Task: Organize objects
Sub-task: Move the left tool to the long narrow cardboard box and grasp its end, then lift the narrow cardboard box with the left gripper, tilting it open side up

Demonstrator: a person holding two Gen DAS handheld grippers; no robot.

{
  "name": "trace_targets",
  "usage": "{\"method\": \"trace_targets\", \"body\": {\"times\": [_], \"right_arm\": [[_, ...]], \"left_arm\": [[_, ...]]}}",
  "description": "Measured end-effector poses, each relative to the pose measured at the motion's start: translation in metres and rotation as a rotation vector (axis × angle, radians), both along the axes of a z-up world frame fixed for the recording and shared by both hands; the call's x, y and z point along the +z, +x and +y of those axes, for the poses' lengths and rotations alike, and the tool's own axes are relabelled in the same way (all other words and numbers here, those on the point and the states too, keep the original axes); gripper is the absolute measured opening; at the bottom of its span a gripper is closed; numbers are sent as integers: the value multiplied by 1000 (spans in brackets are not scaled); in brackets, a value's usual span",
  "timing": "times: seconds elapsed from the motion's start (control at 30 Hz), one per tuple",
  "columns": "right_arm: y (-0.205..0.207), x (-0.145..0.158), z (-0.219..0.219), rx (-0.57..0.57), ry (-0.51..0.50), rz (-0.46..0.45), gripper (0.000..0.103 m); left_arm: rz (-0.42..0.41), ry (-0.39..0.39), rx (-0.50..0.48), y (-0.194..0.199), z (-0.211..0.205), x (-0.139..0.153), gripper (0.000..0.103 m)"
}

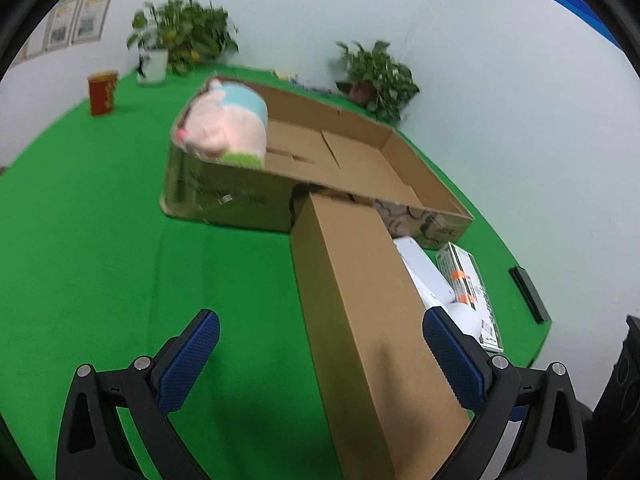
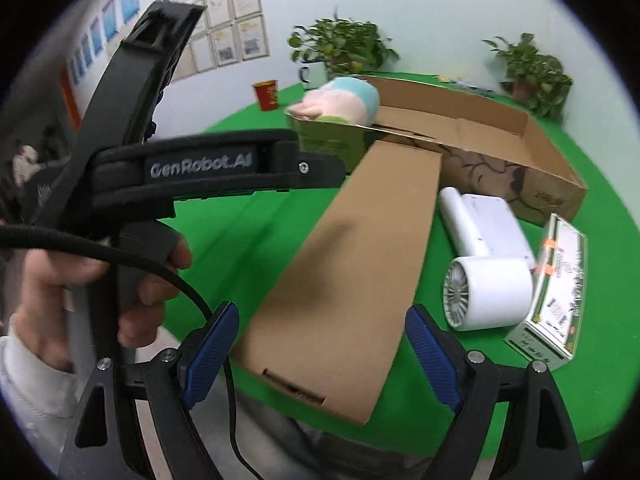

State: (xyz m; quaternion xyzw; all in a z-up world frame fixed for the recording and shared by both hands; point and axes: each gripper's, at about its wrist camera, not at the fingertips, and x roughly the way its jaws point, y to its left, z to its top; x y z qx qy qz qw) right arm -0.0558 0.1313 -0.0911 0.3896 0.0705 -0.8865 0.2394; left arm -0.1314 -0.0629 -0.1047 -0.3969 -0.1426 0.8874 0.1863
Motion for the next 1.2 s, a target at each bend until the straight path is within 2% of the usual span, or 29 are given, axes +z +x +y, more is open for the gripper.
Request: {"method": "trace_targets", "body": {"times": [0.13,0.17,0.2,0.23,0.33,0.4,0.47,0.53,0.63,0.73,0.9,0.97,1.1,1.2], "right_arm": [[-8,-3,5,-62,6,15,84],[-10,-3,6,-63,5,16,82],[-11,-2,7,-63,-5,15,71],[-12,-1,9,-69,-11,13,64],[-14,-1,14,-77,-16,3,56],[-14,-1,19,-71,-31,-31,55],[-12,0,19,-62,-33,-66,58],[-9,-3,12,-40,-29,-95,79],[-4,-6,5,-42,-34,-76,86],[-5,-10,0,-50,-9,-54,89],[-7,-17,-10,-67,41,-27,93],[-5,-20,-15,-68,73,0,93],[-1,-21,-6,-56,37,23,91],[-1,-19,11,-49,-66,-8,91]], "left_arm": [[-64,35,-61,-15,10,-17,96],[-71,46,-69,-17,12,-20,95],[-83,60,-78,-19,13,-24,92],[-99,75,-88,-20,15,-27,90],[-124,85,-117,-20,23,-33,86],[-136,101,-134,-16,26,-36,86],[-156,122,-150,-11,30,-42,86],[-167,136,-166,-6,35,-47,86],[-193,176,-185,-7,37,-51,84],[-210,189,-209,-10,37,-53,81],[-237,225,-215,-13,31,-57,81],[-227,213,-212,-12,28,-56,82],[-236,204,-201,-11,21,-54,81],[-235,210,-198,-7,17,-51,84]]}}
